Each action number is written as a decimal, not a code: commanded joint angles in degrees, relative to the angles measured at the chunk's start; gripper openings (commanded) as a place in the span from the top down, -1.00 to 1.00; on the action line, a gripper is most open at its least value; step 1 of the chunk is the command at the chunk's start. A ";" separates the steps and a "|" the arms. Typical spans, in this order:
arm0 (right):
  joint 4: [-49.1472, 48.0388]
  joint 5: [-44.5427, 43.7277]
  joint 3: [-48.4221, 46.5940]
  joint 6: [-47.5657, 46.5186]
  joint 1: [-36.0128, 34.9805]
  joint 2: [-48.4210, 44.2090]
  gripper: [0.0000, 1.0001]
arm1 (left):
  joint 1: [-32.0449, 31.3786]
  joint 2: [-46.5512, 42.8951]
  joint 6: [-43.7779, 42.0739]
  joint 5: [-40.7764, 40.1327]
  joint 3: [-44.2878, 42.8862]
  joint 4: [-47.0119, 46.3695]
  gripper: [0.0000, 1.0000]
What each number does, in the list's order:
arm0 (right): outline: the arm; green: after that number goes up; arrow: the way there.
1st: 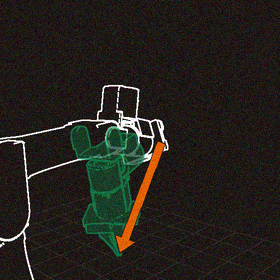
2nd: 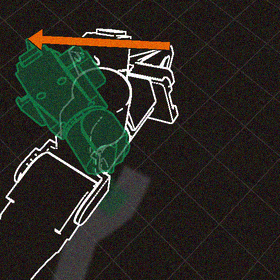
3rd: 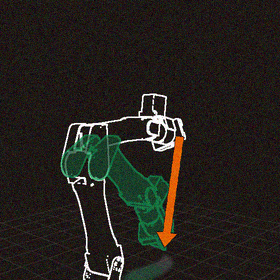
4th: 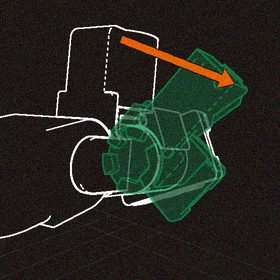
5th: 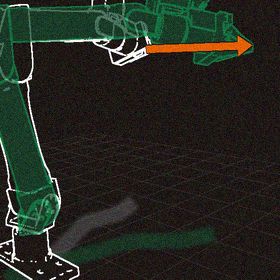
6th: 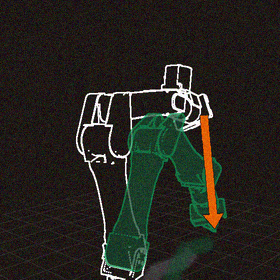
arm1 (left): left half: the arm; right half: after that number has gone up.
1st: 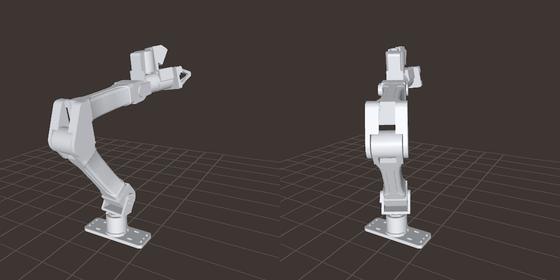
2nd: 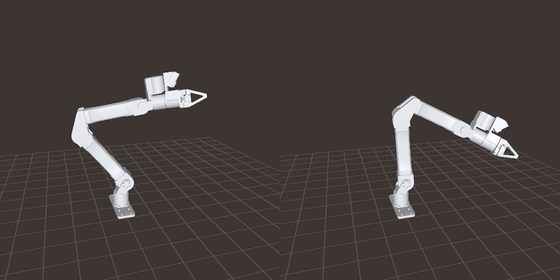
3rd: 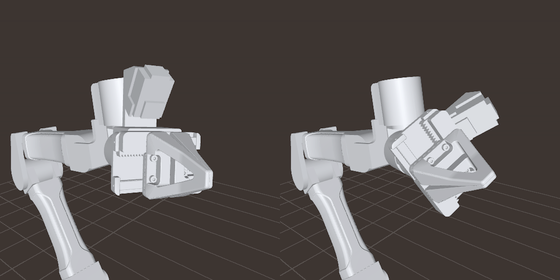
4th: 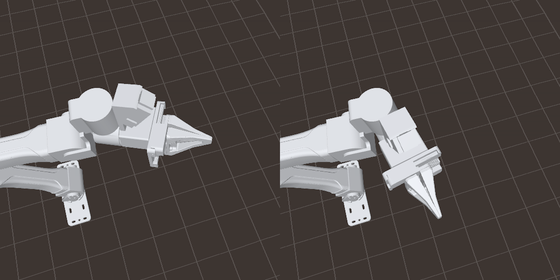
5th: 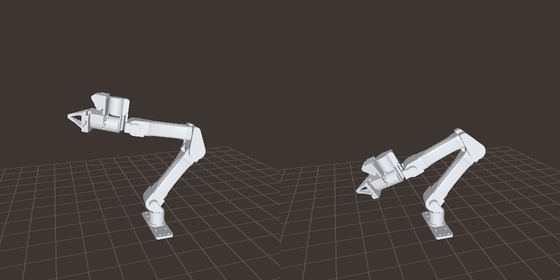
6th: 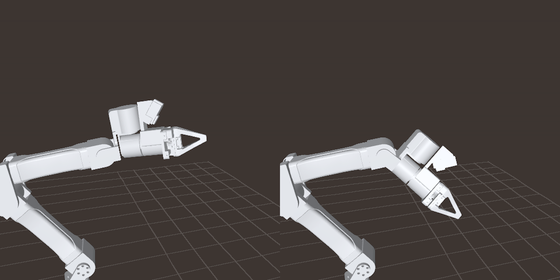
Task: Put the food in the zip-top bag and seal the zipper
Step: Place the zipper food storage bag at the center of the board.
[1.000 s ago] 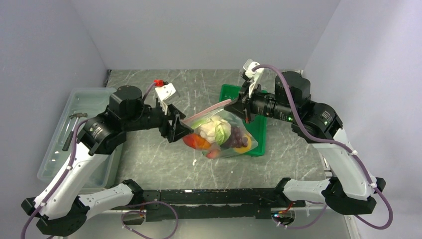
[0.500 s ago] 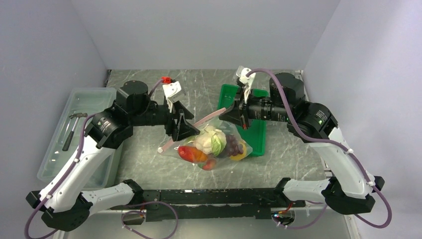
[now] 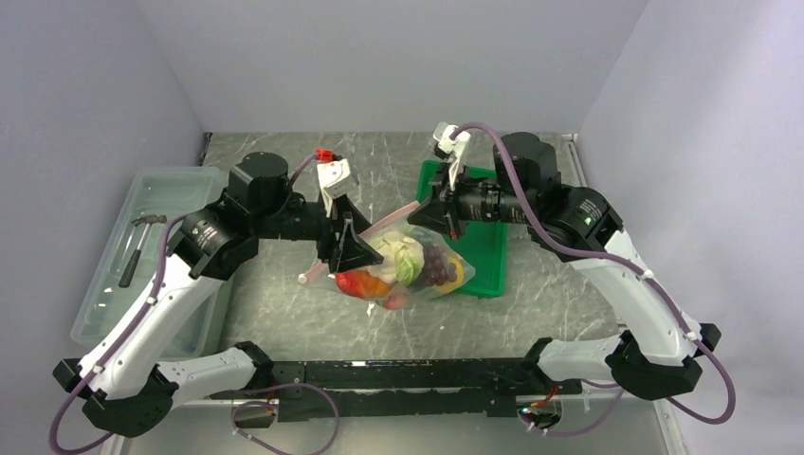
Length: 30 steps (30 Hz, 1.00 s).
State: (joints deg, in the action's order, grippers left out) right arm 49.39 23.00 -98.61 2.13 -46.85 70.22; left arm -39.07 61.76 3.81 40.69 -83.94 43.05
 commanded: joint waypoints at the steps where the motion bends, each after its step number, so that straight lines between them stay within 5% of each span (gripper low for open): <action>1: -6.05 -0.03 -4.56 1.21 0.18 1.03 1.00 | 0.09 -0.19 -0.46 -0.62 1.41 -0.16 -0.44; 8: -6.52 0.76 -5.36 1.24 0.18 2.11 1.00 | 0.12 -1.23 -0.73 -3.92 2.07 -0.11 -0.23; 18: -7.58 2.11 -4.61 1.69 0.18 1.45 1.00 | 0.08 -1.17 -1.14 -6.43 2.20 0.89 1.00; 30: -7.54 -0.09 -1.85 1.52 0.18 -1.01 1.00 | 0.05 0.50 0.04 -15.84 0.45 1.40 1.00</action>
State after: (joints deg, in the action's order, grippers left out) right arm 49.15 24.03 -100.20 3.07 -46.85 73.06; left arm -39.09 61.67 3.66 30.20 -81.87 43.97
